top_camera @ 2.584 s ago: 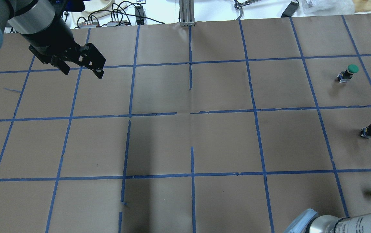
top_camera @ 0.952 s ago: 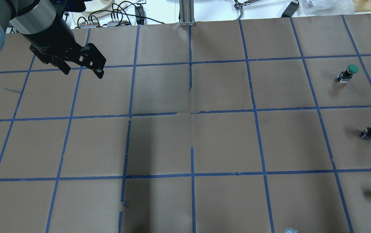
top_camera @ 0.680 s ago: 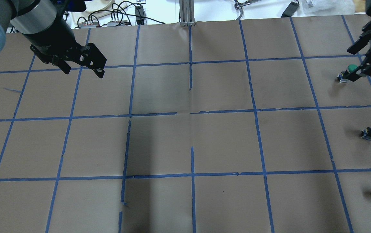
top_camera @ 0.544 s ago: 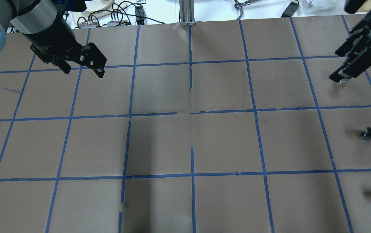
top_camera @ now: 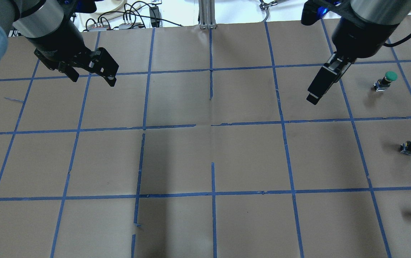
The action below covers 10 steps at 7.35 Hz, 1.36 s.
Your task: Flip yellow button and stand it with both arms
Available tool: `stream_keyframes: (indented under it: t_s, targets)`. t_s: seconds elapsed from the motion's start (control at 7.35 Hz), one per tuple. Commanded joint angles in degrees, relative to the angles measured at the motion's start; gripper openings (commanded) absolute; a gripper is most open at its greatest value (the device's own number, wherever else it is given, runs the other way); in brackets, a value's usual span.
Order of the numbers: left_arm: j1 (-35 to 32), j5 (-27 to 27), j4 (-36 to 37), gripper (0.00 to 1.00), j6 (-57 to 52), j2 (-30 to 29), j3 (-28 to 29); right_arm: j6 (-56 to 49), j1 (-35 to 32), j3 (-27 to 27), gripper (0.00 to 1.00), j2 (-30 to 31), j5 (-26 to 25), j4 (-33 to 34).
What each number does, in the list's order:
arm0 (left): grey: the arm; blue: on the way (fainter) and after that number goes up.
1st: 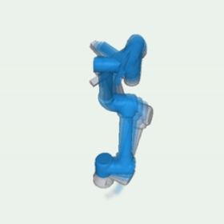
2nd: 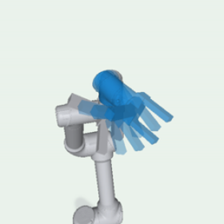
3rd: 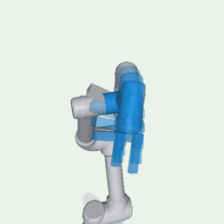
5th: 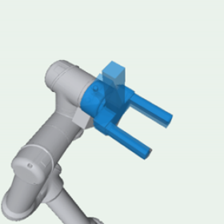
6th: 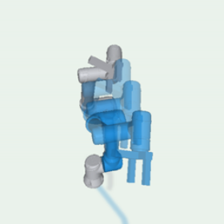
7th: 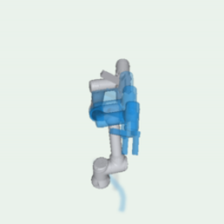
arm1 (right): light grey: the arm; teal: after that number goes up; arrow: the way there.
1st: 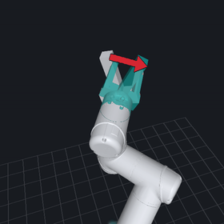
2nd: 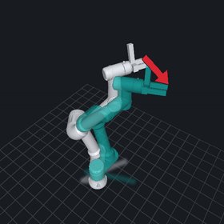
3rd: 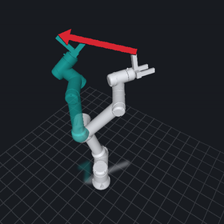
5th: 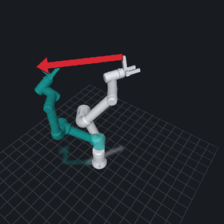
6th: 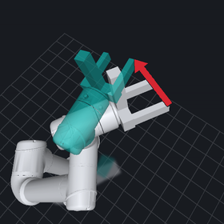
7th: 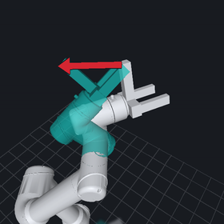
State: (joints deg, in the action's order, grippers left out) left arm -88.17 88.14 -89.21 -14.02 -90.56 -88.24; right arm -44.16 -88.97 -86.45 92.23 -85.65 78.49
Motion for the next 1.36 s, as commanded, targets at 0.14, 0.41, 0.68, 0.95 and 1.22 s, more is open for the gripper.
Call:
stream_keyframes:
  t_s: [0.14,0.41,0.68,0.95,1.22]
  targets:
    - [0.01,0.02,0.0,1.0,-0.04,-0.06,-0.01,18.53,-2.87,-0.03,1.0,0.05,-4.22,1.74]
    - [0.01,0.02,0.0,1.0,0.05,-0.14,-0.01,34.33,-2.87,-0.03,1.0,-0.12,-5.84,6.21]
    - [0.01,0.02,0.0,1.0,0.05,-0.23,-0.01,39.85,-2.87,-1.7,1.0,-0.12,-5.84,11.93]
    - [0.01,0.02,0.35,1.0,0.05,-0.41,-0.01,40.2,-2.87,-2.14,1.0,-0.04,-5.93,13.53]
    - [0.01,-0.16,0.44,1.0,0.05,-0.23,-0.01,40.2,-2.96,-2.58,1.0,-0.03,-5.75,13.96]
